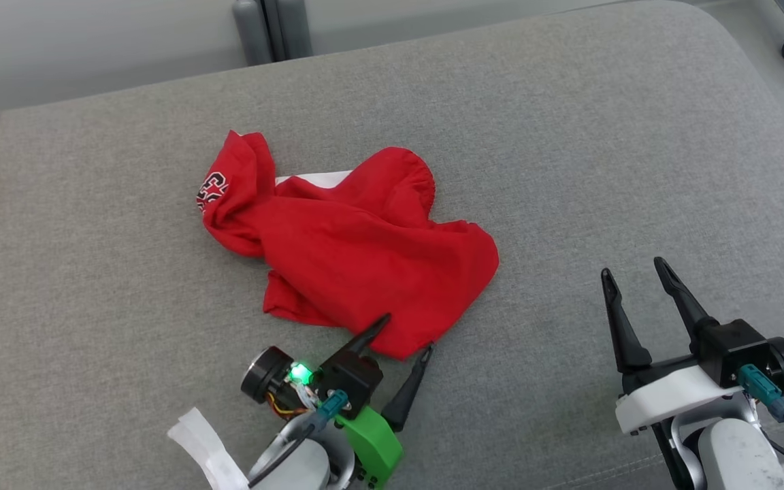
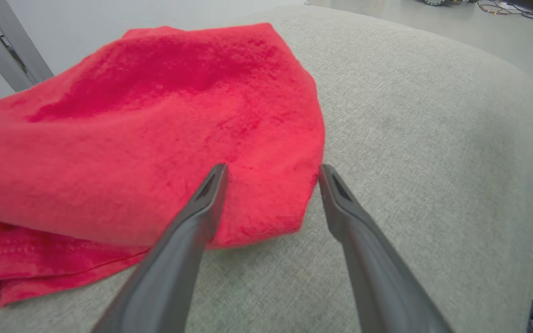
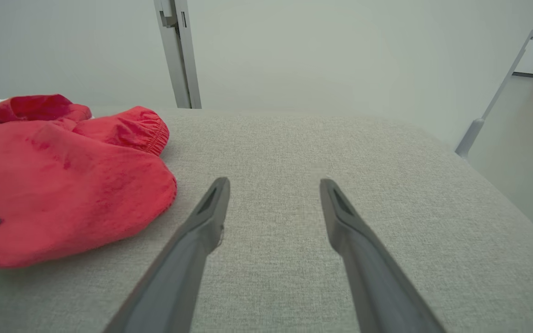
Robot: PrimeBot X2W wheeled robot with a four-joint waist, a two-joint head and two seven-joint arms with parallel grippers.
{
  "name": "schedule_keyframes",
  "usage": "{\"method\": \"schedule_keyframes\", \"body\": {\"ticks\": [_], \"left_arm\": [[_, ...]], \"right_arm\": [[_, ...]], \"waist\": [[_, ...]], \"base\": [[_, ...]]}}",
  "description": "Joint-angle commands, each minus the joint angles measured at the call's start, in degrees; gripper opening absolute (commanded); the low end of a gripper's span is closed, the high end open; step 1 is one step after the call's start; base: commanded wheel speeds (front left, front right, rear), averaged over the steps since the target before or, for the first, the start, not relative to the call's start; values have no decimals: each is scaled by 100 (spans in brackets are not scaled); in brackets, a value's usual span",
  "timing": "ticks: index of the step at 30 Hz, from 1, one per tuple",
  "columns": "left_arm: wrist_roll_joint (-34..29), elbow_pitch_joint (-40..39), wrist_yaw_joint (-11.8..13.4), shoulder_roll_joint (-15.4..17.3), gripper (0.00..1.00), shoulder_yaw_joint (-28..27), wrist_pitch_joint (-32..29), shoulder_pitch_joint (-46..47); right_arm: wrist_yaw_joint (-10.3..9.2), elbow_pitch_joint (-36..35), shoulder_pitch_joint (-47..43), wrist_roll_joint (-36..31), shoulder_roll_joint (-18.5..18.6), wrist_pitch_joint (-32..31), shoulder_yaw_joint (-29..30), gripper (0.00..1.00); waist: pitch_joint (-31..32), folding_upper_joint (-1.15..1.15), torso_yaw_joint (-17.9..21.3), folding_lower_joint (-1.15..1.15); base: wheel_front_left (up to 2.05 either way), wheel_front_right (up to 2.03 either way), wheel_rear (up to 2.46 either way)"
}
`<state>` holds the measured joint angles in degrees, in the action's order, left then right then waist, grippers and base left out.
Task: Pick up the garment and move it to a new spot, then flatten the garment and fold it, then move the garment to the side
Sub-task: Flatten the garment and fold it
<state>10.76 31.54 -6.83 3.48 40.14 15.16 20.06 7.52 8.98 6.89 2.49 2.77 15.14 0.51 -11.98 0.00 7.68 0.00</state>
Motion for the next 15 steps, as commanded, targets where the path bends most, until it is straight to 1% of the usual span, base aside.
{"method": "schedule_keyframes", "body": {"ticks": [1, 7, 8, 9, 10, 11, 12, 13, 15], "left_arm": [[-58, 96, 53, 58, 100, -55, -1, 146], [-348, 644, 147, 137, 100, -47, -2, 426], [-387, 780, 157, 146, 80, -34, -3, 491], [-415, 860, 176, 143, 55, -40, -3, 532], [-442, 965, 177, 148, 37, -42, -4, 578], [-409, 1027, 170, 141, 23, -65, -4, 602], [-346, 1065, 159, 127, 3, -114, -4, 632], [-299, 1066, 145, 112, 0, -154, -4, 658], [-201, 965, 121, 84, 0, -242, -3, 710]], "right_arm": [[-6, -7, 70, 44, 20, 2, 9, 100], [-6, 19, 105, 89, 21, 2, -16, 100], [-6, 22, 123, 108, 21, 2, -21, 100], [-6, 21, 137, 112, 21, 2, -23, 100], [-6, 24, 148, 114, 21, 2, -27, 100], [-6, 26, 153, 121, 21, 2, -30, 100], [-6, 27, 156, 130, 21, 2, -32, 100], [-6, 28, 159, 140, 21, 2, -31, 100], [-6, 30, 163, 152, 21, 2, -23, 100]], "waist": [[-142, 0, 138, 0], [-184, 0, 196, 0], [-192, 0, 203, 0], [-195, 0, 207, 0], [-196, 0, 211, 0], [-196, 0, 215, 0], [-196, 0, 217, 0], [-194, 0, 219, 0], [-185, 0, 219, 0]], "base": [[0, 0, 0], [0, 0, 0], [0, 0, 0], [0, 0, 0], [0, 0, 0], [0, 0, 0], [0, 0, 0], [0, 0, 0], [0, 0, 0]]}}
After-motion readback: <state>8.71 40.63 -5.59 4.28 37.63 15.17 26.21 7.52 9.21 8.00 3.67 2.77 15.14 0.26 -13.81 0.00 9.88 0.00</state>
